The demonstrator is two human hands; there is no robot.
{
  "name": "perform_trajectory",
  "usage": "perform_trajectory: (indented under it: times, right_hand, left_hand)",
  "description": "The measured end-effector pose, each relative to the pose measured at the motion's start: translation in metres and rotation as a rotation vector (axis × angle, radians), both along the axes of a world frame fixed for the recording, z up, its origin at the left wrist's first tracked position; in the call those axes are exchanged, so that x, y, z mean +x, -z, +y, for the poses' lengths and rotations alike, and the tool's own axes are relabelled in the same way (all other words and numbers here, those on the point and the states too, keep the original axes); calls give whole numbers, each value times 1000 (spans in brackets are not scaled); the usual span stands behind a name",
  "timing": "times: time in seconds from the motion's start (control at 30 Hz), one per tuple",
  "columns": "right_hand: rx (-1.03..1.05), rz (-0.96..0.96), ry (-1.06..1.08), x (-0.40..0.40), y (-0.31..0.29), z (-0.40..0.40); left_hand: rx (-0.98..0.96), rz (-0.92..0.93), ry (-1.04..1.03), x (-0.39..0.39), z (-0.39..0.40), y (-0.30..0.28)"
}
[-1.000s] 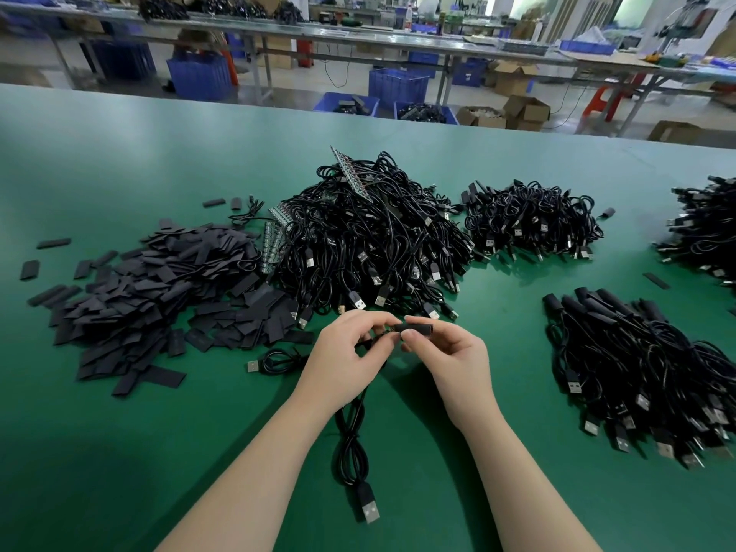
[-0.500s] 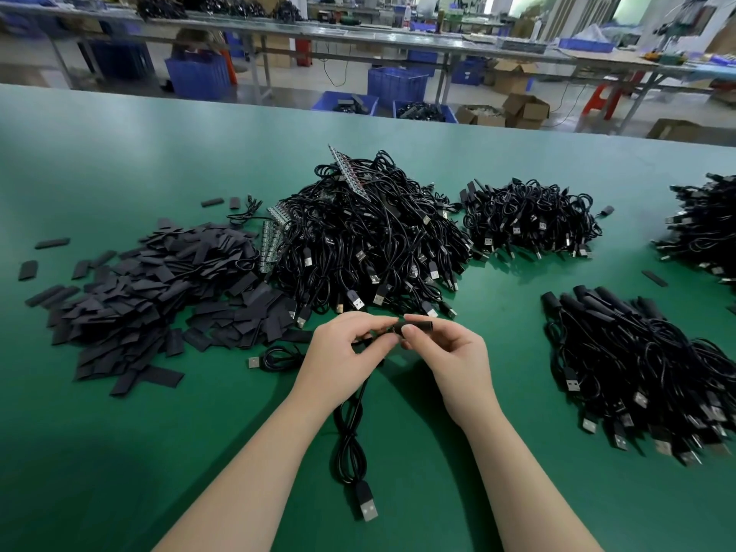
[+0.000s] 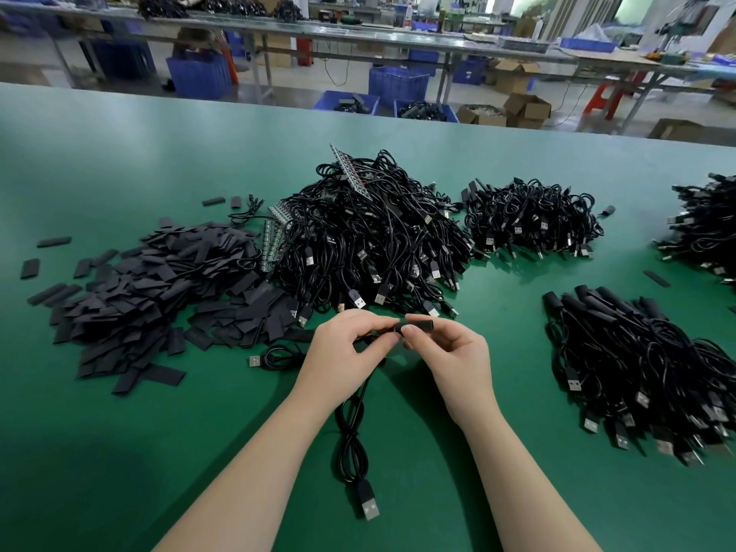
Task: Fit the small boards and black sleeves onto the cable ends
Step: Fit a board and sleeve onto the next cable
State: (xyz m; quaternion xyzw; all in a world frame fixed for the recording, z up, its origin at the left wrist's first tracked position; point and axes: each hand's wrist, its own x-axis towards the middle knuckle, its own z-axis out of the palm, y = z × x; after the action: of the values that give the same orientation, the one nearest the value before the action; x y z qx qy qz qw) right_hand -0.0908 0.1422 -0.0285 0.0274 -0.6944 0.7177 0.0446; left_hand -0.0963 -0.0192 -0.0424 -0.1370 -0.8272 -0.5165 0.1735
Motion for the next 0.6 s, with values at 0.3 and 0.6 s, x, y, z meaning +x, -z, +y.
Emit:
perform_trajectory:
  times: [0.3,0.6]
  right_hand:
    - [34,-2,-4,-1,0,1]
    - [29,-15,-55,-1,-1,5]
  left_hand:
    - [-2,-31,-12,0,1,-1]
    - [9,-68,12,-1,-2,1]
